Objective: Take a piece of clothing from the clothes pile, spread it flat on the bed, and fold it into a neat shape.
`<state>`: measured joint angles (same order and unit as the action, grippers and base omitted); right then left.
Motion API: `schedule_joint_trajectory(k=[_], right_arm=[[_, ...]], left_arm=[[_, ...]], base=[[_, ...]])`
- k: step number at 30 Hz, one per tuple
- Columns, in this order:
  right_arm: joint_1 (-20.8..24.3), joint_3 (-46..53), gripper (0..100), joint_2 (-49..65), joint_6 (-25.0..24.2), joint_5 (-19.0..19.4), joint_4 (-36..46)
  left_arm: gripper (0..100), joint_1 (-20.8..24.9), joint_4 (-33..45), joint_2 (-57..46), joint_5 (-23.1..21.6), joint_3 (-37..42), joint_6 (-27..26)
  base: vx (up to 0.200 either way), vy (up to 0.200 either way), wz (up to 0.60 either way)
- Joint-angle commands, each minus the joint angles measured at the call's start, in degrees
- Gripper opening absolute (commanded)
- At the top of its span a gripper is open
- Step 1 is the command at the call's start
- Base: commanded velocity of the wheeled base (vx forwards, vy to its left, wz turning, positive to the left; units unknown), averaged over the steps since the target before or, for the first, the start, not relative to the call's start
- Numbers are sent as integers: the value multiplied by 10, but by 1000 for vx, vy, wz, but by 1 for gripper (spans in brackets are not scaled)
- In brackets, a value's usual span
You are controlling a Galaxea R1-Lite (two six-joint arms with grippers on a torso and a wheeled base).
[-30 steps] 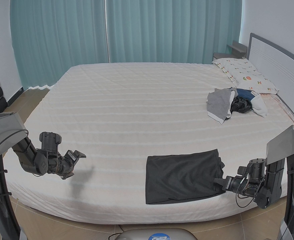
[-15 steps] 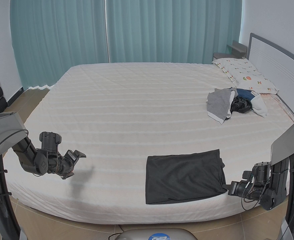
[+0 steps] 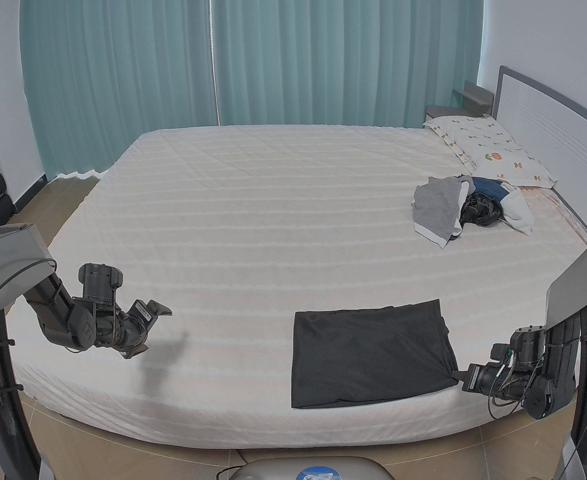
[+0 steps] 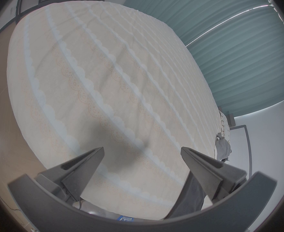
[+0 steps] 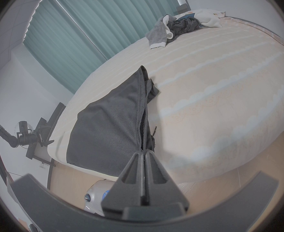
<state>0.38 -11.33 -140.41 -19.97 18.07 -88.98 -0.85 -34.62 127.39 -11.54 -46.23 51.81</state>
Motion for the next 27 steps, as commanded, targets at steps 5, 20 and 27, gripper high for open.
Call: schedule_joint_trajectory(k=[5, 20, 27], right_arm=[[-2, 0, 0, -7, 0, 0, -2], [17, -82, 100, 22, -126, -1, -4], [38, -179, 100, -22, -193, -55, 4]], left_arm=[[100, 0, 1, 0, -1, 0, 0], [100, -2, 1, 0, 1, -5, 2], [100, 0, 1, 2, 1, -6, 0]], base=[[0, 0, 0], [40, 0, 0], [171, 0, 0]])
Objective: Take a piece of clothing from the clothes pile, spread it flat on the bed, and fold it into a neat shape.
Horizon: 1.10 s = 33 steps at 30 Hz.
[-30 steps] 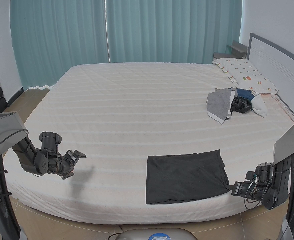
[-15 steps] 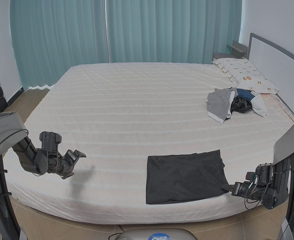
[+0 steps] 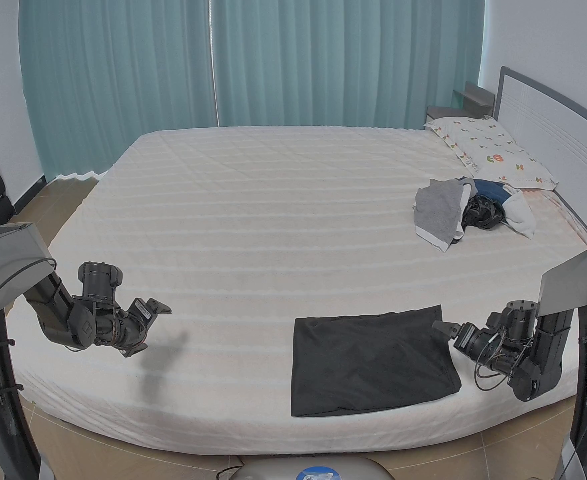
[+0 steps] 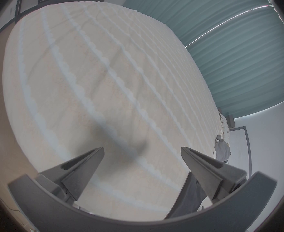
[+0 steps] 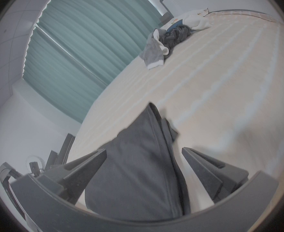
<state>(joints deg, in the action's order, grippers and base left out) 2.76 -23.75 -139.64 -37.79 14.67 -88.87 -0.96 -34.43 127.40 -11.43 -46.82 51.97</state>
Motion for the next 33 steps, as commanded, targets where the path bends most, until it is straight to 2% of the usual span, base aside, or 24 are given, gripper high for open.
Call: schedule_joint_trajectory(k=[1, 7, 10, 17, 18, 33], right_arm=[[13, -64, 100, -32, -17, -24, 5], [10, -115, 100, -53, -28, -39, 13], [11, -128, 100, -57, -48, -40, 14], [8, -140, 100, -72, -51, -39, 15], [8, -144, 0, -75, -52, -39, 15], [-11, -162, 0, -83, -59, -43, 16]], left_arm=[[100, 0, -1, 2, 0, 0, -1], [100, 1, -1, 3, 2, -2, 0], [100, 0, -1, 3, 2, -2, 0], [100, 1, -2, 7, 12, -3, 0], [100, 1, -2, 7, 14, -3, 0], [100, 3, -2, 8, 16, -3, 0]], base=[[0, 0, 0], [0, 0, 0], [0, 0, 0], [0, 0, 0], [0, 0, 0], [0, 0, 0]])
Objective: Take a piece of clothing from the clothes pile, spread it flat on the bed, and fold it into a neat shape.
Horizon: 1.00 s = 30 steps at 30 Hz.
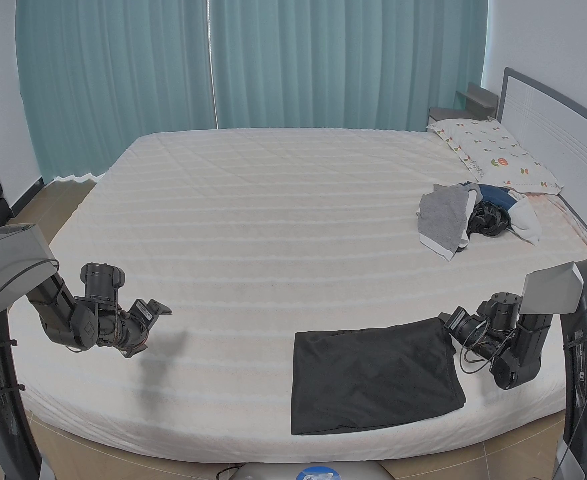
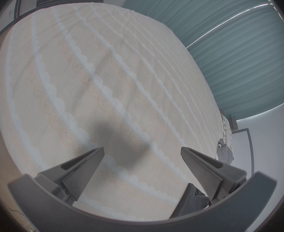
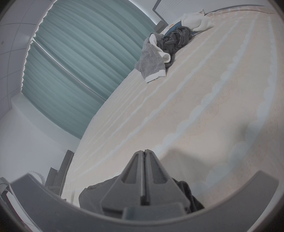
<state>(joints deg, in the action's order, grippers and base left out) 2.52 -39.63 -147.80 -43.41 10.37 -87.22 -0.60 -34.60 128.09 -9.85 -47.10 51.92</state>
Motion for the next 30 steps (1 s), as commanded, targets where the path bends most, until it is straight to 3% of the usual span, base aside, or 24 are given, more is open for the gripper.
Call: schedule_joint_trajectory(k=[1, 17, 18, 27, 30], right_arm=[[-9, -4, 0, -1, -3, 0, -1], [-21, -10, 0, -6, -7, 2, -1], [-22, -9, 100, -6, -7, 2, -1], [-22, 25, 100, 6, -10, 7, -22], [-21, 76, 100, 38, -11, 16, -23]], left_arm=[[100, 0, 0, 1, 0, 0, 0], [100, 2, 0, 2, 2, 0, -1], [100, 2, 0, 2, 2, 0, -1], [100, 2, 0, 3, 3, 0, 0], [100, 2, 1, 3, 2, 0, 0]], base=[[0, 0, 0], [0, 0, 0], [0, 0, 0], [0, 0, 0], [-67, 0, 0]])
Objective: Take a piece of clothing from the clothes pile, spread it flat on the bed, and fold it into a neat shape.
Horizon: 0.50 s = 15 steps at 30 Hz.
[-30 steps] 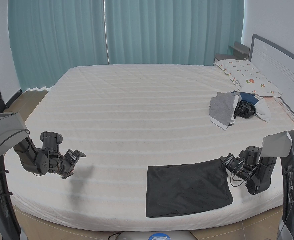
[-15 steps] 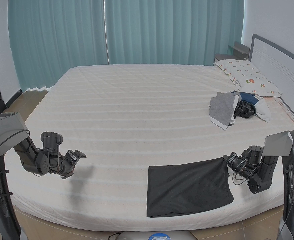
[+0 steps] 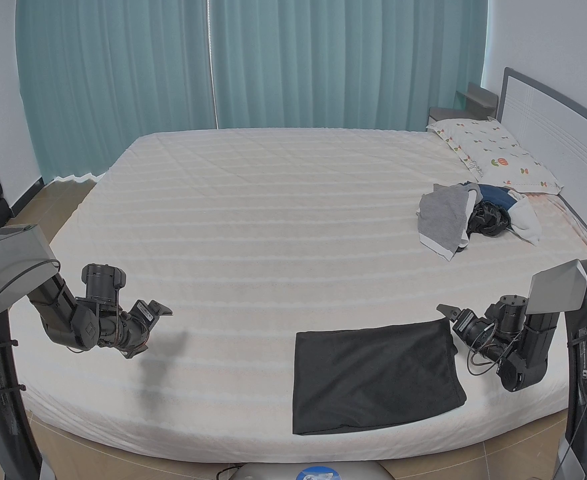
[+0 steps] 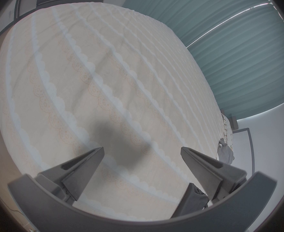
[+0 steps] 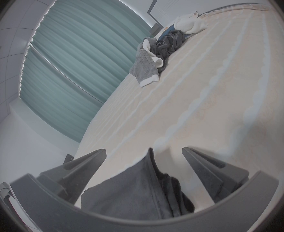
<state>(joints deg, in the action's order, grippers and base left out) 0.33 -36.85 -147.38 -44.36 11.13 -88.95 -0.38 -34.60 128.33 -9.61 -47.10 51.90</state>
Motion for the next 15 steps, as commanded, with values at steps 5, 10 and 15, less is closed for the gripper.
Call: schedule_joint_trajectory(k=[5, 10, 15], right_arm=[[-5, 78, 100, 50, -1, 40, -7], [-9, 80, 100, 49, -4, 39, -7], [-13, 70, 100, 47, -58, 36, -7]], left_arm=[[100, 1, 1, 1, 0, -2, 0], [100, 1, 1, 1, 0, -2, 0], [100, 1, 0, 1, 3, -2, -1]], base=[[-200, 0, 0], [-200, 0, 0], [-40, 0, 0]])
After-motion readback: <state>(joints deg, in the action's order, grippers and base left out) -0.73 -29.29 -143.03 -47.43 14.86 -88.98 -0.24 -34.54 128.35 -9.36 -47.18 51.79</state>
